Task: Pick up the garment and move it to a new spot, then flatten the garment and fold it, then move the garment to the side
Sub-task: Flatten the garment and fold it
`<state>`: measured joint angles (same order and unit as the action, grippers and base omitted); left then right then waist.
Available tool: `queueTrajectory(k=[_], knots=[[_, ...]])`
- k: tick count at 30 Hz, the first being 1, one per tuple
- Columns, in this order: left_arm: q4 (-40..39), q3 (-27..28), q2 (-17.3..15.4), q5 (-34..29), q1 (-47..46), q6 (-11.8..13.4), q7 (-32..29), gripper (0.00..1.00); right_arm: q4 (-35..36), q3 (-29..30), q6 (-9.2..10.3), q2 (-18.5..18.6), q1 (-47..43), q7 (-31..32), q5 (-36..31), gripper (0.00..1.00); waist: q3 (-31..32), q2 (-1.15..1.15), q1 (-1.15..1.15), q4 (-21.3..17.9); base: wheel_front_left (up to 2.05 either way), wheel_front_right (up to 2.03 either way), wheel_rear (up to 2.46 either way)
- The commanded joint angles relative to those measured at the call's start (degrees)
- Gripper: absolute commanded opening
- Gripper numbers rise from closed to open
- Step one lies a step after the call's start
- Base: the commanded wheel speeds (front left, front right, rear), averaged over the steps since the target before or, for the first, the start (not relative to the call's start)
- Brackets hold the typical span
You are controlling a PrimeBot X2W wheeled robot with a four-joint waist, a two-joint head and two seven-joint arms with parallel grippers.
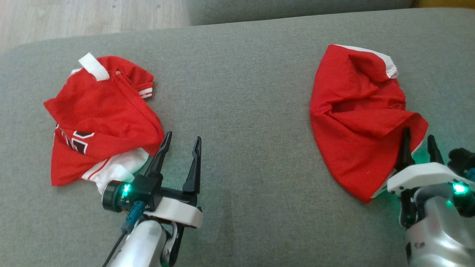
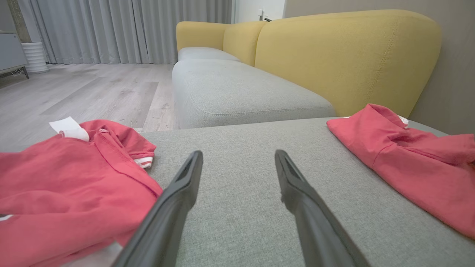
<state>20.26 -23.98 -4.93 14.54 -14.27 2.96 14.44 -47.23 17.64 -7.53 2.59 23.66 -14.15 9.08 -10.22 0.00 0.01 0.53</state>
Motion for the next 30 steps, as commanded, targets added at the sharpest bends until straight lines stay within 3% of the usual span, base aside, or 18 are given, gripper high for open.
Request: queueTrajectory(k=[1,4,6,7,19,24,30], knots=[[-1.46,1.85,-0.58,-0.54,-2.24,-0.10,0.56,1.00,1.00,-1.14,0.04,0.29,1.86,-0.64,0.19,1.00,-0.02,0.00,-0.01,-0.01,0.00,0.00,0.00],[-1.16,1.81,-0.54,-0.47,-2.32,-0.06,0.56,1.00,-1.07,-1.14,0.04,0.29,3.14,-0.78,0.74,0.96,-0.03,0.00,-0.01,-0.11,0.00,0.00,0.00],[-0.94,1.77,-0.51,-0.44,-2.32,0.00,0.56,1.00,-1.49,-1.49,0.04,0.29,3.80,-0.81,1.68,0.27,0.05,0.00,-0.01,-0.25,0.00,0.00,0.00],[-0.85,1.74,-0.48,-0.43,-2.31,0.05,0.56,1.00,-1.30,-1.78,0.04,0.29,3.96,-0.82,2.00,0.00,0.11,0.00,-0.01,-0.33,0.00,0.00,0.00],[-0.15,1.83,-0.25,0.15,-1.67,0.39,0.56,1.00,10.48,-5.92,0.04,0.29,-0.79,-0.84,-3.02,0.00,2.61,0.00,-0.01,-1.38,0.00,0.00,0.00],[-0.26,1.87,0.25,0.55,-1.08,0.51,0.56,1.00,16.94,-13.05,0.04,0.29,-2.19,0.29,-4.28,0.00,4.61,0.00,-0.01,-0.89,0.00,0.00,0.00],[-1.15,2.36,0.86,0.98,-0.65,0.90,0.56,1.00,27.03,-26.56,0.04,0.29,2.33,8.80,-8.02,0.00,6.64,0.00,-0.01,1.86,0.00,0.00,0.00]])
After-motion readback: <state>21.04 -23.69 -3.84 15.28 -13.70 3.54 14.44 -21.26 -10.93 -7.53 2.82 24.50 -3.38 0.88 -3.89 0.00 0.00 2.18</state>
